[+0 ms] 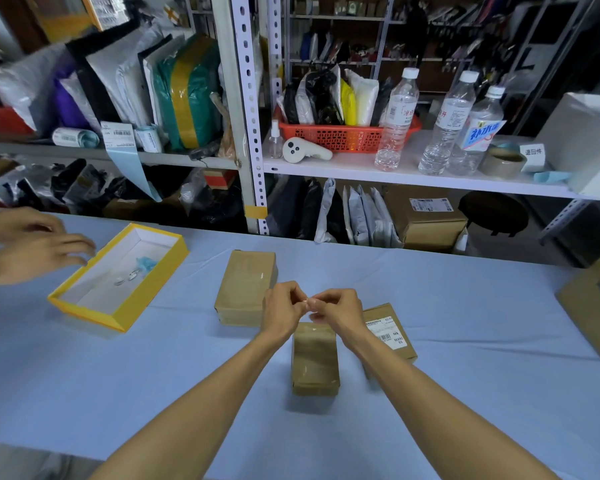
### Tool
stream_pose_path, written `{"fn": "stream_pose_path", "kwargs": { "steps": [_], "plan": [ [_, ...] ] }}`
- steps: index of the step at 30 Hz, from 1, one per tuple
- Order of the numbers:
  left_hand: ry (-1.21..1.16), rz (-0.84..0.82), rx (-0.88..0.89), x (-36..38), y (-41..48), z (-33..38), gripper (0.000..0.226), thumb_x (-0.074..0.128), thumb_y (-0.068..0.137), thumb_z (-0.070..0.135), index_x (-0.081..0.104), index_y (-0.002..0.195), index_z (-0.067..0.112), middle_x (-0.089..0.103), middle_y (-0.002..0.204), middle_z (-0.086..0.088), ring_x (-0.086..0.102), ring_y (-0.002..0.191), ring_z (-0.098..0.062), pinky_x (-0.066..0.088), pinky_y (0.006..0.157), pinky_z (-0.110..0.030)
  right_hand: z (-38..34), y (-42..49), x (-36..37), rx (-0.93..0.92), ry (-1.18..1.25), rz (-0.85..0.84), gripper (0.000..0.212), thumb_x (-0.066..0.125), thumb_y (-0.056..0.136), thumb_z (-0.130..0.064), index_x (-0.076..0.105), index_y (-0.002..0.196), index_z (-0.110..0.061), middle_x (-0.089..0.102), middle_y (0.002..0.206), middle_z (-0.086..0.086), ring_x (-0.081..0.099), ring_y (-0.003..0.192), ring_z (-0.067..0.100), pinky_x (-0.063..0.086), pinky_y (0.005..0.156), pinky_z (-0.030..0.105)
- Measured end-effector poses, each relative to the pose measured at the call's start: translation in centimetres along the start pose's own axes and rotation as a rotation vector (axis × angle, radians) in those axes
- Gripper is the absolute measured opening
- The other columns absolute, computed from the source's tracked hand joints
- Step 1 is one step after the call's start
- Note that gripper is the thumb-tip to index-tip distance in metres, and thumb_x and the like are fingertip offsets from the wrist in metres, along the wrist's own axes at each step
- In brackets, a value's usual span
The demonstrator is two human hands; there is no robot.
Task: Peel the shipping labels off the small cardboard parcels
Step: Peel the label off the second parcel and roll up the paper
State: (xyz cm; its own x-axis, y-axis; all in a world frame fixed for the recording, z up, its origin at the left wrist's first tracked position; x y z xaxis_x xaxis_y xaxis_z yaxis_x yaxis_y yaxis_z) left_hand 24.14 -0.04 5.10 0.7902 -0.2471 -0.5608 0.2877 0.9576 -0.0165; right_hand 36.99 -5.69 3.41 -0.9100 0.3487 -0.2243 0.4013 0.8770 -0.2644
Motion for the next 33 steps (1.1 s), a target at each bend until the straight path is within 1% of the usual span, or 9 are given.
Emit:
{"fn": "stream_pose_path", "kwargs": {
  "steps": [3, 8, 13, 17, 22, 25, 28, 31, 33],
  "plan": [
    [0.024, -0.049, -0.002, 0.5, 0.0, 0.0, 0.014, 0.078, 0.073, 0.008, 0.064, 0.073, 0.011, 0.068, 0.069, -0.001, 0.067, 0.068, -0.017, 0.058, 0.064, -0.03, 0.1, 0.2, -0.1, 0.025, -0.051, 0.008, 0.011, 0.077, 0.077, -0.015, 0.075, 0.067, -0.016, 0.074, 0.067, 0.005, 0.074, 0.068, 0.019, 0.061, 0.075, 0.035],
    [-0.026, -0.066, -0.028, 1.2, -0.1, -0.4, 0.017, 0.078, 0.071, 0.007, 0.067, 0.081, 0.015, 0.072, 0.077, -0.001, 0.071, 0.072, -0.016, 0.06, 0.072, -0.041, -0.4, 0.4, -0.8, -0.023, -0.1, 0.092, 0.007, 0.075, 0.081, -0.012, 0.075, 0.08, -0.005, 0.072, 0.069, 0.005, 0.07, 0.061, 0.013, 0.055, 0.057, 0.017],
    [-0.001, -0.057, 0.007, 0.9, -0.2, 0.4, 0.017, 0.075, 0.081, 0.022, 0.072, 0.096, 0.015, 0.069, 0.1, 0.003, 0.069, 0.075, -0.011, 0.058, 0.078, -0.034, -0.6, 0.7, -0.7, -0.058, -0.172, 0.096, 0.009, 0.07, 0.085, -0.014, 0.073, 0.08, -0.007, 0.071, 0.066, 0.001, 0.07, 0.063, 0.014, 0.059, 0.066, 0.026],
    [0.016, -0.102, 0.011, 1.3, -0.2, 0.8, 0.014, 0.072, 0.082, 0.013, 0.073, 0.096, 0.009, 0.072, 0.094, -0.003, 0.067, 0.079, -0.012, 0.055, 0.072, -0.02, -0.4, 1.0, -1.0, -0.054, -0.212, 0.101, 0.008, 0.074, 0.081, -0.016, 0.073, 0.083, -0.009, 0.071, 0.073, 0.002, 0.069, 0.068, 0.013, 0.058, 0.069, 0.026],
    [-0.008, -0.14, -0.005, 1.8, -0.3, 1.8, 0.016, 0.075, 0.077, 0.012, 0.072, 0.093, 0.009, 0.073, 0.087, -0.005, 0.068, 0.078, -0.012, 0.056, 0.071, -0.02, -0.7, 0.7, -2.2, -0.028, -0.216, 0.108, 0.008, 0.075, 0.078, -0.011, 0.071, 0.083, -0.006, 0.071, 0.074, 0.008, 0.07, 0.068, 0.018, 0.061, 0.072, 0.034],
    [-0.005, -0.238, 0.017, 3.0, -0.3, 3.2, 0.02, 0.072, 0.075, 0.003, 0.071, 0.094, 0.009, 0.072, 0.084, -0.003, 0.067, 0.073, -0.009, 0.051, 0.06, -0.01, -0.9, 0.2, -4.1, -0.023, -0.221, 0.175, 0.006, 0.074, 0.074, -0.01, 0.071, 0.079, -0.009, 0.072, 0.075, 0.007, 0.07, 0.072, 0.019, 0.06, 0.071, 0.035],
    [0.083, -0.296, 0.084, 4.4, 0.0, 5.0, 0.019, 0.065, 0.077, 0.003, 0.072, 0.092, 0.012, 0.071, 0.087, -0.001, 0.067, 0.076, -0.012, 0.051, 0.064, -0.018, -0.7, -0.7, -6.3, -0.006, -0.23, 0.225, 0.006, 0.072, 0.074, -0.011, 0.072, 0.08, -0.01, 0.072, 0.076, 0.005, 0.066, 0.07, 0.016, 0.051, 0.063, 0.025],
    [0.137, -0.36, 0.17, 6.3, 0.4, 7.2, 0.013, 0.066, 0.078, 0.007, 0.072, 0.088, 0.01, 0.073, 0.088, -0.004, 0.068, 0.081, -0.016, 0.056, 0.077, -0.03, -0.4, -2.0, -8.7, 0.011, -0.207, 0.305, 0.006, 0.072, 0.071, -0.011, 0.071, 0.077, -0.012, 0.071, 0.073, 0.004, 0.068, 0.072, 0.018, 0.057, 0.068, 0.033],
    [0.144, -0.44, 0.237, 8.4, -0.2, 9.1, 0.015, 0.065, 0.075, 0.004, 0.072, 0.087, 0.008, 0.074, 0.086, -0.005, 0.069, 0.081, -0.018, 0.056, 0.078, -0.033, 0.4, -3.7, -10.8, 0.045, -0.176, 0.395, 0.006, 0.071, 0.071, -0.009, 0.07, 0.077, -0.009, 0.071, 0.073, 0.006, 0.069, 0.072, 0.021, 0.058, 0.068, 0.034]
  ]
}}
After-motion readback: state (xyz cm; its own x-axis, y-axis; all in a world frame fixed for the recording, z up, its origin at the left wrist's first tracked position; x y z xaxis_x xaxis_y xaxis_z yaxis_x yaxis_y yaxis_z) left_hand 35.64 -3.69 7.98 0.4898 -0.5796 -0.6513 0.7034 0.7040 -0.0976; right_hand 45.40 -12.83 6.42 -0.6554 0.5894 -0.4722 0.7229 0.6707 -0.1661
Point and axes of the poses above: each hand's wrist, its own y-axis towards the middle knuckle, its own x-axis out of the palm, z = x × y, the point moved 8 cm from there along y, towards the middle knuckle
